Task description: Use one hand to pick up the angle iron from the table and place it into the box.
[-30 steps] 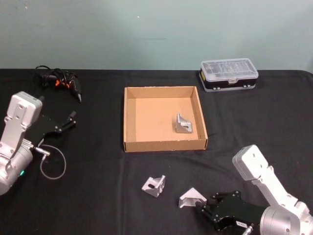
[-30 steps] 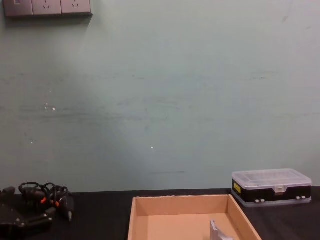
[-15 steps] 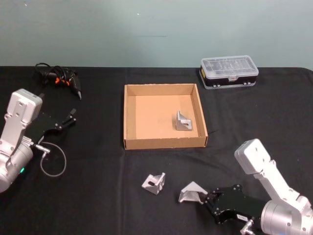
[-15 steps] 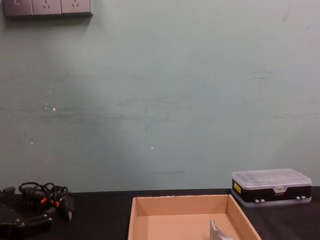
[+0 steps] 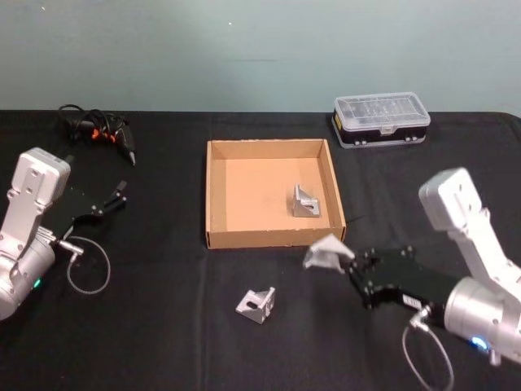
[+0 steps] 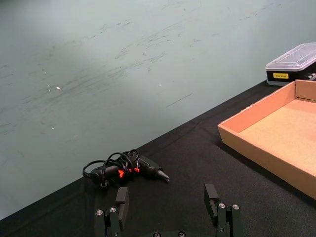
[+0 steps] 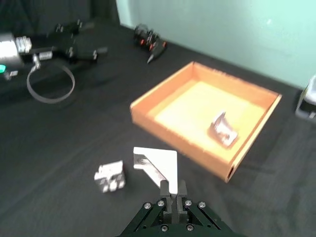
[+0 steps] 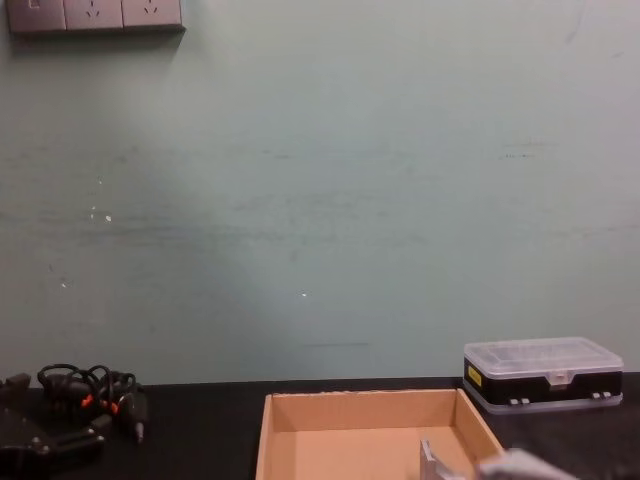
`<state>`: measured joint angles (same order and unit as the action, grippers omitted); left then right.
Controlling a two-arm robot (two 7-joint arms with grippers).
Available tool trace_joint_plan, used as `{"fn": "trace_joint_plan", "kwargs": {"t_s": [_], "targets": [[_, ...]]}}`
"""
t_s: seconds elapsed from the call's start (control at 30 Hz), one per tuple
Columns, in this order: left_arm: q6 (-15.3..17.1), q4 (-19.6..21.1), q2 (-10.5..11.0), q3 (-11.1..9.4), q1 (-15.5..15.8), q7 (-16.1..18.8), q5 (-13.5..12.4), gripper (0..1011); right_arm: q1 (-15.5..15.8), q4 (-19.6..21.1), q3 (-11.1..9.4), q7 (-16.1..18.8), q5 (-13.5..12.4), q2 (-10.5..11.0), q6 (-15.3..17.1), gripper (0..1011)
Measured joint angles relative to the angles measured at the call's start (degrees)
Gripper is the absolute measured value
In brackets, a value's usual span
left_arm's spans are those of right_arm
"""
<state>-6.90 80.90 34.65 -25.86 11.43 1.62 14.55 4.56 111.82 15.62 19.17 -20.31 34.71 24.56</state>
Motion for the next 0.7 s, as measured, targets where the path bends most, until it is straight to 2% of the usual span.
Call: {"fn": "trace_joint_plan", "kwargs": {"t_s": [0.17, 0.27, 0.3, 0.37, 0.47, 0.57, 0.6, 0.7], "targets": [[0.0, 0.0, 0.0, 0.0, 0.0, 0.0, 0.0, 1000, -3.3, -0.6, 1.3, -1.1, 1.3, -2.0, 0.4, 65], [0.0, 0.0, 0.0, 0.0, 0.0, 0.0, 0.0, 1000, -7.1, -2.5, 3.6, -2.0, 3.4, -4.4, 1.0, 65], [0.0, 0.0, 0.0, 0.0, 0.0, 0.0, 0.0, 1000, -7.1, -2.5, 3.6, -2.0, 3.4, -4.4, 1.0, 65], [0.0, 0.0, 0.0, 0.0, 0.0, 0.0, 0.0, 1000, -10.0, -4.3, 5.5, -2.5, 5.4, -6.5, 1.6, 65], [0.0, 0.0, 0.0, 0.0, 0.0, 0.0, 0.0, 1000, -12.2, -6.2, 7.0, -3.0, 7.1, -8.0, 1.9, 65], [0.0, 0.0, 0.0, 0.0, 0.0, 0.0, 0.0, 1000, -15.8, -9.9, 9.3, -3.9, 9.8, -10.7, 2.4, 65], [0.0, 0.0, 0.0, 0.0, 0.0, 0.0, 0.0, 1000, -15.8, -9.9, 9.3, -3.9, 9.8, -10.7, 2.4, 65], [0.0, 0.0, 0.0, 0.0, 0.0, 0.0, 0.0, 1000, -18.2, -12.9, 10.9, -4.4, 11.9, -12.6, 2.6, 65]]}}
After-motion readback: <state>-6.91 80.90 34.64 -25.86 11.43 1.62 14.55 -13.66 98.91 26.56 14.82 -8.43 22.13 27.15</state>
